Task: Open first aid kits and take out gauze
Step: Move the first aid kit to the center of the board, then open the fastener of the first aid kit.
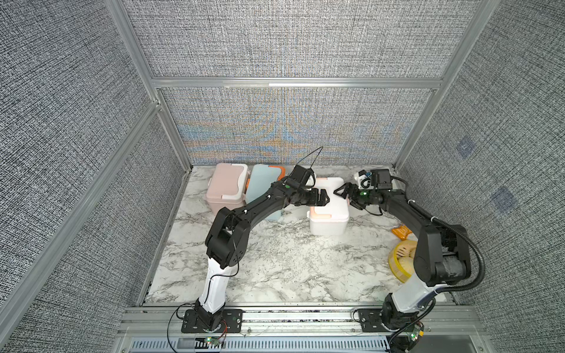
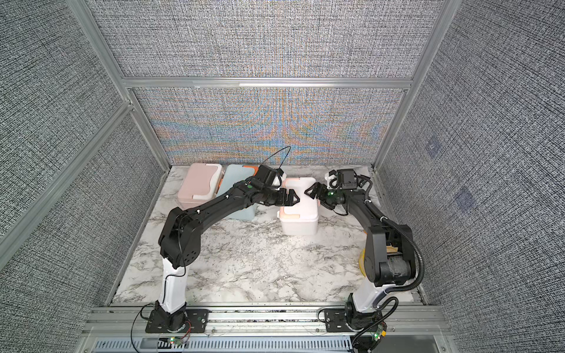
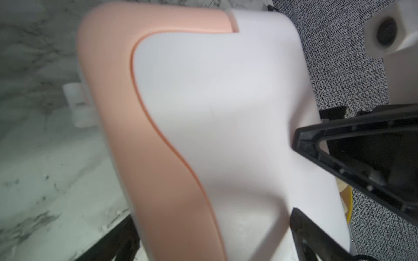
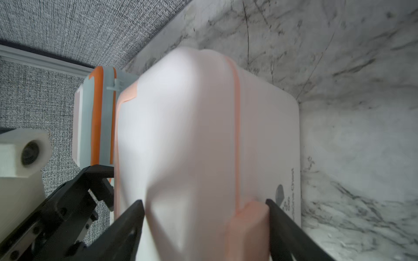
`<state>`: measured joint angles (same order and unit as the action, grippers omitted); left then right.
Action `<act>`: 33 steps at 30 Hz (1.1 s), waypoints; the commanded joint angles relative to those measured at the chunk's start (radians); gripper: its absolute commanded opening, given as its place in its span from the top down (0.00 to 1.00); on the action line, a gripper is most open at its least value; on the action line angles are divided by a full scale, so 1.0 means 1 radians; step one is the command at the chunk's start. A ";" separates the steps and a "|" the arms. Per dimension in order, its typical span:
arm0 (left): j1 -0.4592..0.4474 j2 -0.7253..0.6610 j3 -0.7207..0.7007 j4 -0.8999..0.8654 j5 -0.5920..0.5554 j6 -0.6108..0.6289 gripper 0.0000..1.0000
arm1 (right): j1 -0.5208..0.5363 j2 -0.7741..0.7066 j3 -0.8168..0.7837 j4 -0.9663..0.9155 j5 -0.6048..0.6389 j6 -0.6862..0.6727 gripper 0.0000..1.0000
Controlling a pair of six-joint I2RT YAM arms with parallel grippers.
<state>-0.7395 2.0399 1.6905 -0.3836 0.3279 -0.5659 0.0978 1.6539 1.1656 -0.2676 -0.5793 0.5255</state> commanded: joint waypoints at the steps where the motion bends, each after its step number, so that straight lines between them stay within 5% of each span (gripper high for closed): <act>1: -0.039 -0.086 -0.097 0.232 0.124 -0.020 0.01 | 0.067 -0.052 -0.084 0.051 -0.179 0.008 0.18; 11: -0.090 -0.480 -0.588 0.247 -0.019 -0.122 0.02 | 0.312 -0.221 -0.355 0.173 -0.125 0.114 0.17; 16: -0.090 -0.641 -0.710 0.201 -0.124 -0.109 0.00 | 0.341 -0.258 -0.415 0.185 -0.057 0.145 0.10; 18: -0.090 -0.689 -0.715 0.153 -0.171 -0.097 0.00 | 0.337 -0.279 -0.424 0.152 -0.019 0.132 0.02; 26: -0.114 -0.756 -0.612 0.058 -0.175 -0.077 0.00 | 0.323 -0.364 -0.453 0.177 -0.016 0.123 0.01; 33: -0.160 -0.665 -0.463 -0.039 -0.164 -0.024 0.00 | 0.342 -0.401 -0.622 0.515 -0.195 0.380 0.01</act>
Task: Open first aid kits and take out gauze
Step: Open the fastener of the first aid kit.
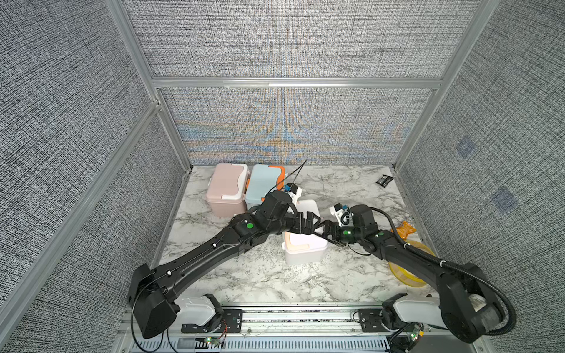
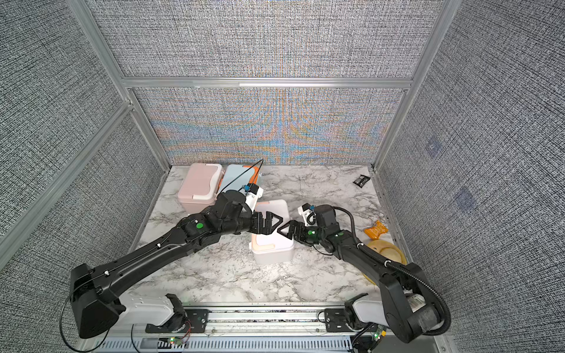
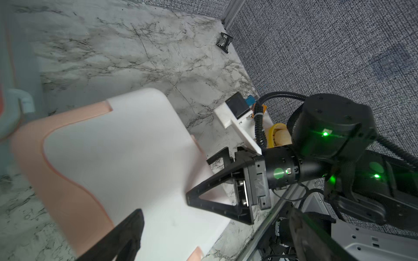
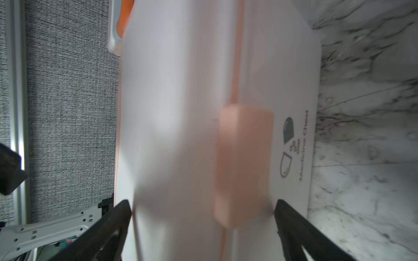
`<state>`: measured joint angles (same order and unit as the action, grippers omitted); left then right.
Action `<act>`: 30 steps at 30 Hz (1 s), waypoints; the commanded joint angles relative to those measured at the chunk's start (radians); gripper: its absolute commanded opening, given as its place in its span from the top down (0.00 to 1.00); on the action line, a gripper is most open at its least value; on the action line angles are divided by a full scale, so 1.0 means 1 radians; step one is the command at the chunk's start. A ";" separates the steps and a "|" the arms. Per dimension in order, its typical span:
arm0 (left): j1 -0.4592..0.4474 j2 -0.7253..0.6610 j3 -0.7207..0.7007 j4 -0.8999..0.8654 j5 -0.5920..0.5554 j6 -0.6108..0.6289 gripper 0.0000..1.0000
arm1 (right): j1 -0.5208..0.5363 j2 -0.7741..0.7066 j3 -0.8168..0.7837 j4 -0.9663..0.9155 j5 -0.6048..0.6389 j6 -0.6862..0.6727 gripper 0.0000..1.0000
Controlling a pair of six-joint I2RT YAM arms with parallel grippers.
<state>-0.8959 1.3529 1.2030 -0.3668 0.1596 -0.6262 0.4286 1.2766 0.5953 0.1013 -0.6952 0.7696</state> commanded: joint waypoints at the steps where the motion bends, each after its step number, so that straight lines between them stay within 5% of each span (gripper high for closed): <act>1: -0.007 0.031 0.031 -0.057 0.006 0.040 0.00 | 0.015 -0.044 -0.082 0.195 -0.075 0.167 0.01; 10: -0.020 0.075 0.033 -0.034 -0.002 0.034 0.01 | 0.005 -0.146 -0.154 0.144 0.083 0.120 0.01; 15: -0.021 0.119 0.034 -0.020 -0.012 -0.002 0.16 | -0.089 -0.006 -0.111 0.217 -0.028 0.131 0.05; 22: -0.021 0.190 0.047 -0.037 -0.053 -0.004 0.47 | -0.123 0.303 -0.112 0.783 -0.219 0.402 0.27; 30: -0.022 0.227 0.033 -0.114 -0.093 0.023 0.74 | -0.121 0.536 -0.144 1.296 -0.294 0.701 0.36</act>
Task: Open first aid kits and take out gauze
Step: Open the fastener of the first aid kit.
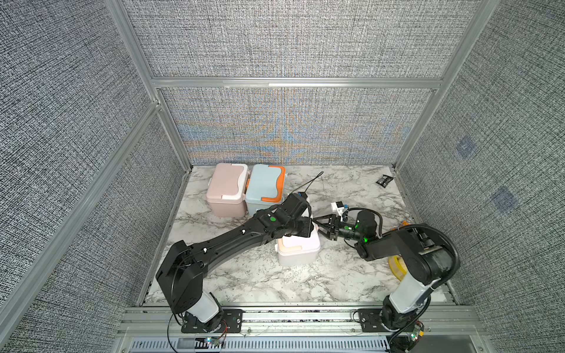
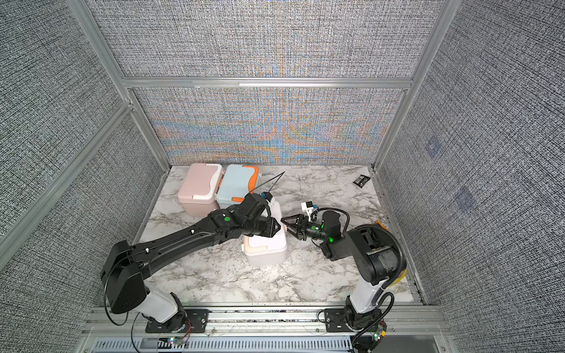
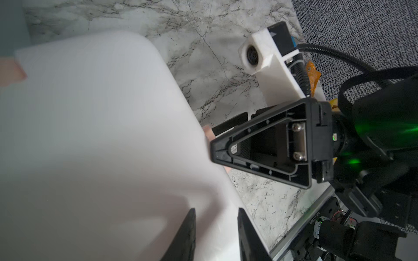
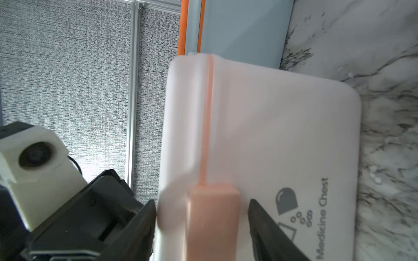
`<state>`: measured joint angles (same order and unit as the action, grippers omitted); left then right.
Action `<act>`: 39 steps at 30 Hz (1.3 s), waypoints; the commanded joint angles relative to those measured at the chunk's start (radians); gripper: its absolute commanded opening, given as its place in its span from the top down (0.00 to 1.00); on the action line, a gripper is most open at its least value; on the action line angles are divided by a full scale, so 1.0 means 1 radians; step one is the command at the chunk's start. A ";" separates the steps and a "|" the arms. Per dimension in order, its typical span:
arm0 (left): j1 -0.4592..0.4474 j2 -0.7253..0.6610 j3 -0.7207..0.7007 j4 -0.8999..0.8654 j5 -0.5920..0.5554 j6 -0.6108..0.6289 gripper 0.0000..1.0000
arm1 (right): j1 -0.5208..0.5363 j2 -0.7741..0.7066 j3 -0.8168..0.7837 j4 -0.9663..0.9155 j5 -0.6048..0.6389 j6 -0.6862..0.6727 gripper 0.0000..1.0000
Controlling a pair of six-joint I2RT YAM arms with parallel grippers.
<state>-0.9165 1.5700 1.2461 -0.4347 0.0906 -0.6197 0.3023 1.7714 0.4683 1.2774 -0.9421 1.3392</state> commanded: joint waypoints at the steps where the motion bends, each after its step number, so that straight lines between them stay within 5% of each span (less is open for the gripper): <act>1: -0.001 0.012 -0.019 -0.045 -0.025 0.014 0.76 | 0.006 0.046 -0.020 0.119 -0.052 0.136 0.36; 10: 0.001 0.008 -0.082 -0.008 -0.035 0.006 0.84 | 0.003 -0.067 -0.029 0.068 -0.088 0.163 0.38; 28: 0.001 0.031 -0.118 0.016 0.000 0.000 0.85 | -0.098 -0.308 -0.072 -0.002 -0.158 0.250 0.39; 34: 0.001 -0.022 -0.122 0.014 -0.010 -0.002 0.82 | -0.123 -0.459 -0.071 -0.405 -0.165 0.017 0.36; 39: 0.001 -0.087 -0.073 -0.012 0.019 0.004 0.60 | -0.108 -0.662 0.093 -1.217 -0.015 -0.491 0.26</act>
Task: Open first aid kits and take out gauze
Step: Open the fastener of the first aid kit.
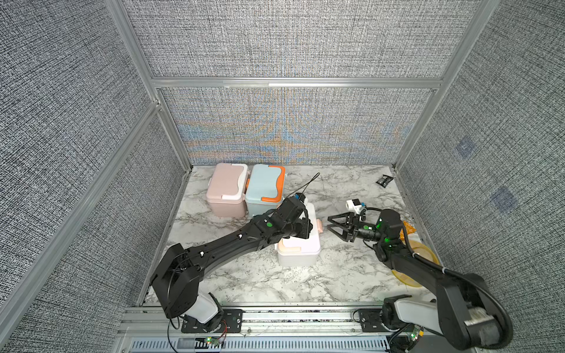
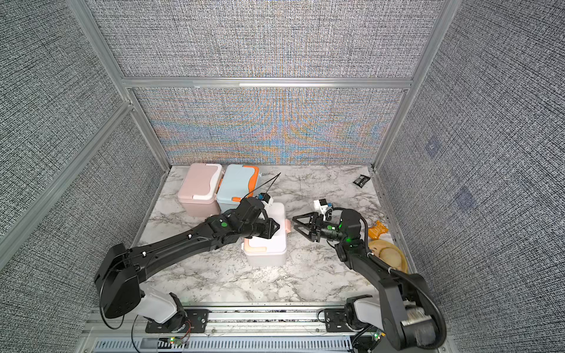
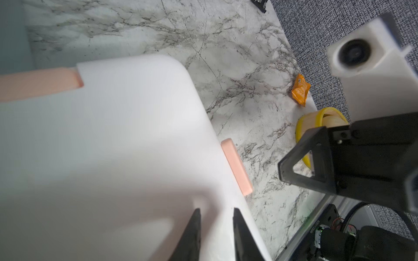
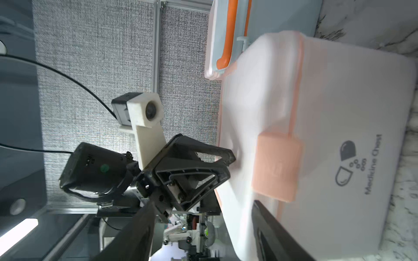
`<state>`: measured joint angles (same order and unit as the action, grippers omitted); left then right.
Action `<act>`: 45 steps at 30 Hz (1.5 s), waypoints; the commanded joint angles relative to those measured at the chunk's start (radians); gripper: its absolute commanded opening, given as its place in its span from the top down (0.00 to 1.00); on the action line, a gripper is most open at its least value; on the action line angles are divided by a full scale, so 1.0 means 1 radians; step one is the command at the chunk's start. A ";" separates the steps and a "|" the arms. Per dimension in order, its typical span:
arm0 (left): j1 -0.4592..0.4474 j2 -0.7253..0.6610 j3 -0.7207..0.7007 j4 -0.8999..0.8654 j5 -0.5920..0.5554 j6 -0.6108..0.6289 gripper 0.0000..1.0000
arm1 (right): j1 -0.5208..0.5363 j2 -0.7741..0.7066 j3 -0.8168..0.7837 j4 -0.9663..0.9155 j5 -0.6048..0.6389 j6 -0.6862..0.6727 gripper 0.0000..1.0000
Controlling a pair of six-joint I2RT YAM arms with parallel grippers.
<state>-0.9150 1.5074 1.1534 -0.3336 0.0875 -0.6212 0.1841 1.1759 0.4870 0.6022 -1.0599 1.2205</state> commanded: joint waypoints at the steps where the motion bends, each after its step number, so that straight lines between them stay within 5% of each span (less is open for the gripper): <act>1: -0.001 -0.039 0.029 -0.123 0.020 0.008 0.55 | 0.020 -0.087 0.124 -0.679 0.156 -0.457 0.24; 6: -0.001 -0.149 0.020 -0.198 -0.089 0.021 0.32 | 0.117 -0.084 0.299 -0.999 0.362 -0.648 0.20; 12: 0.008 -0.289 -0.119 -0.179 -0.195 0.009 0.12 | 0.228 0.044 0.397 -1.093 0.524 -0.721 0.23; 28: 0.023 -0.283 -0.212 -0.136 -0.182 -0.017 0.10 | 0.241 0.088 0.398 -1.125 0.719 -0.671 0.24; 45: 0.026 -0.294 -0.199 -0.150 -0.198 -0.019 0.09 | 0.181 0.043 0.445 -1.215 0.719 -0.691 0.24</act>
<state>-0.8902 1.2304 0.9447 -0.4881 -0.0990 -0.6403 0.3672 1.2358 0.9058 -0.5831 -0.3233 0.5404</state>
